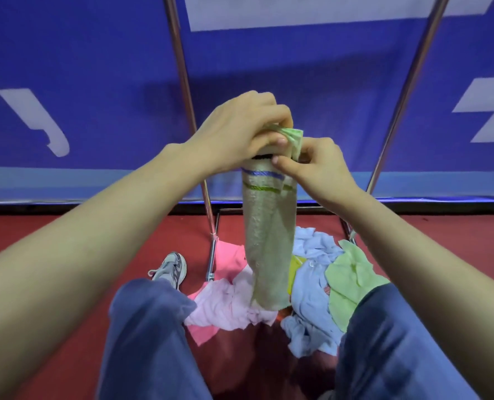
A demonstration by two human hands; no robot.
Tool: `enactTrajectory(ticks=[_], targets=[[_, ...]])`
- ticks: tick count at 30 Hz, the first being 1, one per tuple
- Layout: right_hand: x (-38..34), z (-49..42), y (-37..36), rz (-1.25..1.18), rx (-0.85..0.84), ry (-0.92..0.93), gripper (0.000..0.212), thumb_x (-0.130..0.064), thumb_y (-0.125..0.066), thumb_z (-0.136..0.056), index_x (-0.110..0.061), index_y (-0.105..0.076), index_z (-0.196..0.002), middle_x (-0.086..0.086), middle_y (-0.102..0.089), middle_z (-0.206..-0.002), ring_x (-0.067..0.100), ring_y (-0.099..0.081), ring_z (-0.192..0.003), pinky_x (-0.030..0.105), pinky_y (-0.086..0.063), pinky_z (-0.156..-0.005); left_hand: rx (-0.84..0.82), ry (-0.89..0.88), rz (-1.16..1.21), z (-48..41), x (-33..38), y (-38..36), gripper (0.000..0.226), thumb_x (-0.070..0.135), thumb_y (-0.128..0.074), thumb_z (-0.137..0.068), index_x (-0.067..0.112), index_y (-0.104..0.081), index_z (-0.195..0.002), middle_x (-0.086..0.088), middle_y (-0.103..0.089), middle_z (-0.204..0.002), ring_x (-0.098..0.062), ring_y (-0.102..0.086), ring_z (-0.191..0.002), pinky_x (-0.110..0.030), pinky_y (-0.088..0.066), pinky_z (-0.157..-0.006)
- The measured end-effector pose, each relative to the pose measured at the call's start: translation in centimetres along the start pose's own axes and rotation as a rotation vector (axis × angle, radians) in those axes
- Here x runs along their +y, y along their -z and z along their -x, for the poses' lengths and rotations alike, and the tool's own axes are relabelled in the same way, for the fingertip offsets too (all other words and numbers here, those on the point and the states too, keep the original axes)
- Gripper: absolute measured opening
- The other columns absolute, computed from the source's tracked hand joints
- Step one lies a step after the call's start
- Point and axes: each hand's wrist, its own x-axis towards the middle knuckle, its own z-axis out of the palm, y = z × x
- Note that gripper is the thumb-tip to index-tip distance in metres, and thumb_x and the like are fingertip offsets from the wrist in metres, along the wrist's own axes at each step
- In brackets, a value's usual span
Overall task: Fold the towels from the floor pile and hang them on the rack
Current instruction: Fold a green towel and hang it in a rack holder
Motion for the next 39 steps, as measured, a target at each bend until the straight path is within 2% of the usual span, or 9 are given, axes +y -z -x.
enactTrajectory(ticks=[3, 8, 11, 14, 18, 21, 24, 31, 39], targets=[[-0.4, 1.2, -0.2, 0.059, -0.02, 0.046, 0.031, -0.031, -0.064, -0.089, -0.007, -0.061, -0.069, 0.014, -0.052, -0.059, 0.009, -0.034, -0.057, 0.03, -0.029, -0.055, 0.019, -0.007, -0.003, 0.5, 0.0, 0.0, 0.026, 0.04, -0.058, -0.091, 0.02, -0.069, -0.104, -0.003, -0.056, -0.099, -0.025, -0.048, -0.087, -0.05, -0.047, -0.077], [-0.9, 1.7, -0.2, 0.104, 0.035, 0.021, 0.041, -0.025, -0.057, -0.096, -0.005, -0.057, -0.061, 0.004, -0.053, -0.048, 0.024, -0.051, -0.051, 0.039, -0.042, -0.058, 0.083, 0.03, 0.021, 1.2, 0.0, -0.6, 0.024, 0.041, -0.06, -0.088, 0.024, -0.07, -0.102, -0.002, -0.053, -0.105, -0.023, -0.049, -0.092, -0.051, -0.047, -0.081], [-1.1, 1.7, -0.6, 0.086, 0.064, 0.014, 0.043, -0.026, -0.054, -0.095, -0.004, -0.055, -0.059, 0.013, -0.061, -0.055, 0.035, -0.06, -0.06, 0.045, -0.05, -0.064, 0.309, 0.173, 0.109, 2.9, 1.2, -2.1, 0.019, 0.029, -0.068, -0.086, 0.017, -0.065, -0.101, -0.001, -0.053, -0.103, -0.017, -0.052, -0.092, -0.042, -0.048, -0.082], [-0.9, 2.2, -1.0, 0.094, 0.079, -0.001, 0.044, -0.025, -0.055, -0.094, -0.006, -0.048, -0.054, 0.013, -0.057, -0.051, 0.035, -0.054, -0.057, 0.042, -0.048, -0.062, 0.488, 0.388, 0.26, 6.1, 2.9, -5.0, 0.016, 0.013, -0.07, -0.082, 0.013, -0.056, -0.091, 0.002, -0.053, -0.091, -0.006, -0.049, -0.072, -0.027, -0.047, -0.071], [-1.2, 2.8, -1.5, 0.112, 0.075, -0.032, 0.053, -0.027, -0.059, -0.093, -0.014, -0.031, -0.05, 0.01, -0.032, -0.049, 0.018, -0.026, -0.055, 0.038, -0.026, -0.055, 0.272, 0.5, 0.332, 9.5, 5.0, -8.5, 0.017, 0.028, -0.062, -0.077, 0.029, -0.047, -0.086, 0.009, -0.054, -0.083, -0.009, -0.052, -0.059, -0.04, -0.051, -0.064], [-1.5, 3.1, -1.8, 0.134, 0.06, -0.061, 0.056, -0.027, -0.06, -0.093, -0.017, -0.027, -0.05, -0.002, -0.023, -0.046, 0.015, -0.021, -0.055, 0.034, -0.021, -0.053, 0.179, 0.583, 0.307, 9.9, 6.2, -9.4, 0.027, 0.046, -0.057, -0.073, 0.03, -0.044, -0.091, 0.014, -0.056, -0.086, -0.007, -0.053, -0.065, -0.036, -0.05, -0.065], [-1.8, 3.3, -1.9, 0.124, 0.084, -0.09, 0.055, -0.025, -0.06, -0.094, -0.017, -0.027, -0.051, -0.003, -0.021, -0.045, 0.014, -0.02, -0.054, 0.028, -0.02, -0.049, 0.192, 0.654, 0.319, 9.4, 6.7, -10.2, 0.032, 0.04, -0.066, -0.078, 0.026, -0.044, -0.096, 0.012, -0.058, -0.091, -0.019, -0.06, -0.075, -0.042, -0.05, -0.068], [-2.3, 3.4, -2.2, 0.152, 0.162, -0.092, 0.048, -0.026, -0.06, -0.094, 0.009, -0.048, -0.062, 0.028, -0.048, -0.067, 0.028, -0.04, -0.063, 0.043, -0.036, -0.063, 0.225, 0.741, 0.355, 8.5, 6.5, -11.6, 0.019, 0.022, -0.055, -0.083, 0.02, -0.041, -0.095, -0.001, -0.063, -0.087, -0.037, -0.059, -0.082, -0.048, -0.047, -0.069], [0.3, 2.7, -2.8, 0.036, 0.176, -0.266, 0.066, -0.058, -0.051, -0.085, 0.006, -0.053, -0.066, 0.029, -0.063, -0.07, 0.044, -0.065, -0.071, 0.051, -0.056, -0.066, 0.347, 0.774, 0.35, 10.1, 4.7, -12.2, 0.015, 0.008, -0.06, -0.074, 0.019, -0.052, -0.081, 0.006, -0.052, -0.064, -0.016, -0.049, -0.063, -0.04, -0.047, -0.066]])
